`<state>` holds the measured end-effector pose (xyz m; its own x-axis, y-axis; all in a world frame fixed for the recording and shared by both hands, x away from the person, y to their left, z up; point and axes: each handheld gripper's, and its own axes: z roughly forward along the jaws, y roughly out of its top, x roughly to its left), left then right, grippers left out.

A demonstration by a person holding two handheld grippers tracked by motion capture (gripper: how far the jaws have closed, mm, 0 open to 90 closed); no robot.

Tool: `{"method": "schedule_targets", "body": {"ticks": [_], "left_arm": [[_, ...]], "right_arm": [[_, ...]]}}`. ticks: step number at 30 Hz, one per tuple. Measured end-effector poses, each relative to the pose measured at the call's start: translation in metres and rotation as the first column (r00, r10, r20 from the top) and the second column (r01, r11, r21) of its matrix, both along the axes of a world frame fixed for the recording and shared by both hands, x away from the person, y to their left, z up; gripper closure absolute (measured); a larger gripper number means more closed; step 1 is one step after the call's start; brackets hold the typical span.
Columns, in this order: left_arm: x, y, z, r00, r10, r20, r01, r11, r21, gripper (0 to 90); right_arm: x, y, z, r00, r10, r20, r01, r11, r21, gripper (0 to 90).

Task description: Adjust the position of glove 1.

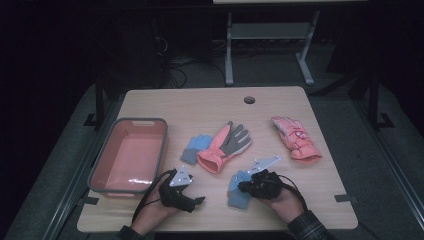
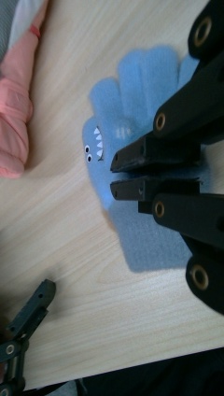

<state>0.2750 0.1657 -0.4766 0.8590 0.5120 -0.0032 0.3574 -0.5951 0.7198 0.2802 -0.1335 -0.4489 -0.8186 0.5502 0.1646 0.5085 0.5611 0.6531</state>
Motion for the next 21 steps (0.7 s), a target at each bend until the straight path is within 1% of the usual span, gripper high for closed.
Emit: {"method": "schedule_targets", "body": {"ticks": [2, 3, 4, 5, 6, 7, 9, 10, 12, 13, 15, 17, 18, 21], "left_arm": [[0.000, 0.000, 0.000, 1.0000, 0.000, 0.000, 0.000, 1.0000, 0.000, 12.7], [0.000, 0.000, 0.000, 1.0000, 0.000, 0.000, 0.000, 1.0000, 0.000, 12.7], [0.000, 0.000, 0.000, 1.0000, 0.000, 0.000, 0.000, 1.0000, 0.000, 12.7], [0.000, 0.000, 0.000, 1.0000, 0.000, 0.000, 0.000, 1.0000, 0.000, 12.7], [0.000, 0.000, 0.000, 1.0000, 0.000, -0.001, 0.000, 1.0000, 0.002, 12.7], [0.000, 0.000, 0.000, 1.0000, 0.000, 0.000, 0.000, 1.0000, 0.000, 12.7], [0.000, 0.000, 0.000, 1.0000, 0.000, 0.000, 0.000, 1.0000, 0.000, 12.7], [0.000, 0.000, 0.000, 1.0000, -0.002, 0.002, 0.002, 1.0000, 0.003, 12.7], [0.000, 0.000, 0.000, 1.0000, -0.002, 0.002, 0.002, 1.0000, 0.002, 12.7], [0.000, 0.000, 0.000, 1.0000, -0.002, 0.002, 0.002, 1.0000, 0.002, 12.7], [0.000, 0.000, 0.000, 1.0000, -0.002, 0.001, 0.002, 1.0000, 0.003, 12.7], [0.000, 0.000, 0.000, 1.0000, -0.001, -0.001, 0.001, 1.0000, 0.007, 12.7], [0.000, 0.000, 0.001, 1.0000, -0.002, -0.001, 0.002, 1.0000, 0.008, 12.7], [0.000, 0.000, 0.000, 1.0000, -0.001, 0.001, 0.001, 1.0000, 0.005, 12.7]], "right_arm": [[0.000, 0.000, 0.000, 0.9999, 0.001, 0.011, -0.001, 1.0000, -0.002, 68.4], [0.000, -0.002, 0.002, 0.9998, -0.004, 0.018, 0.004, 1.0000, 0.000, 65.8], [-0.001, -0.004, 0.004, 0.9996, -0.016, 0.022, 0.015, 0.9998, 0.013, 64.4], [-0.001, -0.007, 0.006, 0.9993, -0.015, 0.035, 0.015, 0.9997, 0.019, 65.4], [-0.002, -0.010, 0.008, 0.9992, -0.023, 0.032, 0.022, 0.9994, 0.027, 70.6], [-0.004, -0.014, 0.009, 0.9993, -0.019, 0.034, 0.018, 0.9993, 0.033, 75.2], [-0.008, -0.020, 0.009, 0.9996, -0.005, 0.028, 0.005, 0.9997, 0.026, 82.6], [-0.011, -0.023, 0.008, 0.9995, 0.003, 0.031, -0.003, 0.9998, 0.022, 84.6], [-0.016, -0.026, 0.006, 0.9997, 0.014, 0.021, -0.014, 0.9998, 0.014, 88.5], [-0.019, -0.026, 0.004, 0.9995, 0.026, 0.018, -0.026, 0.9997, 0.000, 89.6], [-0.020, -0.024, 0.000, 0.9989, 0.046, 0.007, -0.046, 0.9989, -0.011, 89.8], [-0.022, -0.017, -0.004, 0.9971, 0.075, -0.010, -0.075, 0.9968, -0.025, 89.9], [-0.022, -0.017, -0.004, 0.9971, 0.075, -0.010, -0.075, 0.9968, -0.025, 89.9], [-0.023, -0.009, -0.007, 0.9941, 0.108, -0.004, -0.108, 0.9935, -0.034, 89.9]]}}
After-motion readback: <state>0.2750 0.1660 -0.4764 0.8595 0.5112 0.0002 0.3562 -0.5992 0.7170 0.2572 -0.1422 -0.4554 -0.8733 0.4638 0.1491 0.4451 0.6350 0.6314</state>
